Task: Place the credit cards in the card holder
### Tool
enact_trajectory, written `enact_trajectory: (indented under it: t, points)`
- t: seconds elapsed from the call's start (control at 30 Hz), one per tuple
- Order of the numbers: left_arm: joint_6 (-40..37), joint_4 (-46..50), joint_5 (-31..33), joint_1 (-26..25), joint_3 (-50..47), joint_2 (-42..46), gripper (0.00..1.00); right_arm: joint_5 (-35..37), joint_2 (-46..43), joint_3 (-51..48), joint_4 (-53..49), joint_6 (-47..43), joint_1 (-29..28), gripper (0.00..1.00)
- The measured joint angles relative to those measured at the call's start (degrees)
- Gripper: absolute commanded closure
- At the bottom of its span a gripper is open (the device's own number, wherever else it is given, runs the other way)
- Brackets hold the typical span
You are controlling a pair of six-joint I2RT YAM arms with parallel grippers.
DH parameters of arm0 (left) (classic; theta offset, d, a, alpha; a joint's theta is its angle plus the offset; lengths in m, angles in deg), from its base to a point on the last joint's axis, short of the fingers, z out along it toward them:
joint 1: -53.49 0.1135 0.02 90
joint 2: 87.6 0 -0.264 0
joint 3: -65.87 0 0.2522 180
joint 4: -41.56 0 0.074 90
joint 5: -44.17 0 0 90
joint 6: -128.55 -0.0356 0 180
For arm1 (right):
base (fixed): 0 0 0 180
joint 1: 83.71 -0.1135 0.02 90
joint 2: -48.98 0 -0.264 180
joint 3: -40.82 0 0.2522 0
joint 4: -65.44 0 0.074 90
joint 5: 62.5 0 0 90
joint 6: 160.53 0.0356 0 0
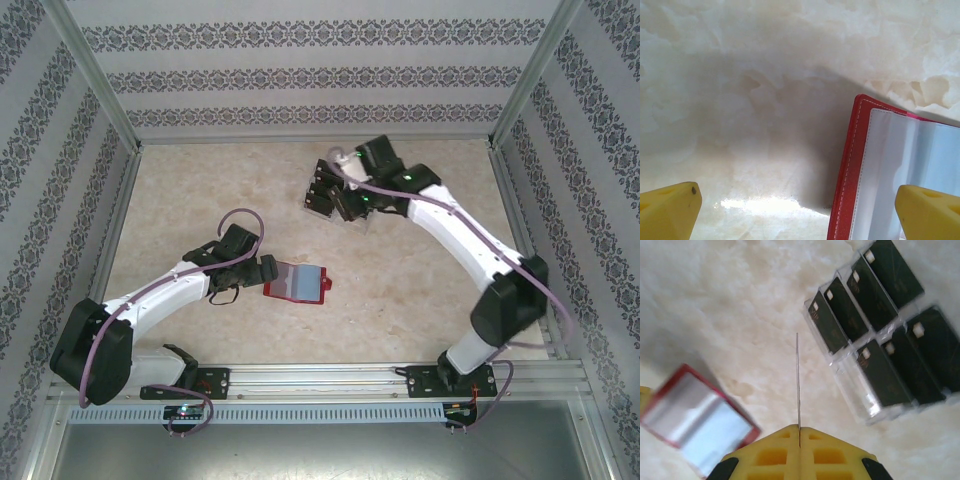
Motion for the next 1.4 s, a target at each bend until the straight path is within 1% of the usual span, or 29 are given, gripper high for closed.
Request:
enact_trajectory:
  t: [0.1, 0.17, 0.3, 0.43, 0.5, 0.6, 0.83, 1.13, 1.4]
  points:
    - [0.0, 0.0, 0.0, 0.0, 0.1, 0.0, 0.0, -9.9, -6.5, -11.7, 8.1, 10.8, 5.5, 1.0]
    - [0.0, 0.0, 0.0, 0.0, 0.2, -0.2, 0.0, -14.7, -9.1, -18.3, 13.1, 17.2, 7.7, 1.0]
    - [-0.4, 0.0, 0.0, 0.0, 0.3, -1.0, 0.0, -21.8, -12.5, -29.6, 23.3, 29.1, 8.0, 1.0]
    - [-0.9, 0.0, 0.0, 0.0, 0.5, -1.7, 0.0, -24.7, -16.1, -38.9, 33.4, 39.0, 7.4, 1.0]
    - [-1.2, 0.0, 0.0, 0.0, 0.7, -2.1, 0.0, -24.6, -17.6, -42.8, 38.0, 43.2, 6.3, 1.0]
    - [-1.7, 0.0, 0.0, 0.0, 1.1, -2.6, 0.0, -23.9, -19.1, -46.5, 42.6, 47.1, 3.7, 1.0]
    - [-2.0, 0.0, 0.2, 0.0, 1.5, -3.3, 0.0, -19.8, -18.9, -50.9, 52.2, 52.2, -3.9, 1.0]
    - [-2.4, 0.0, 0.2, 0.0, 1.5, -5.5, 0.0, -15.7, -8.4, -52.7, 66.6, 55.3, -10.2, 1.0]
    - [-2.4, 0.0, 0.2, 0.0, 1.5, -6.0, 0.0, -13.2, 0.7, -54.1, 77.0, 57.7, -12.8, 1.0]
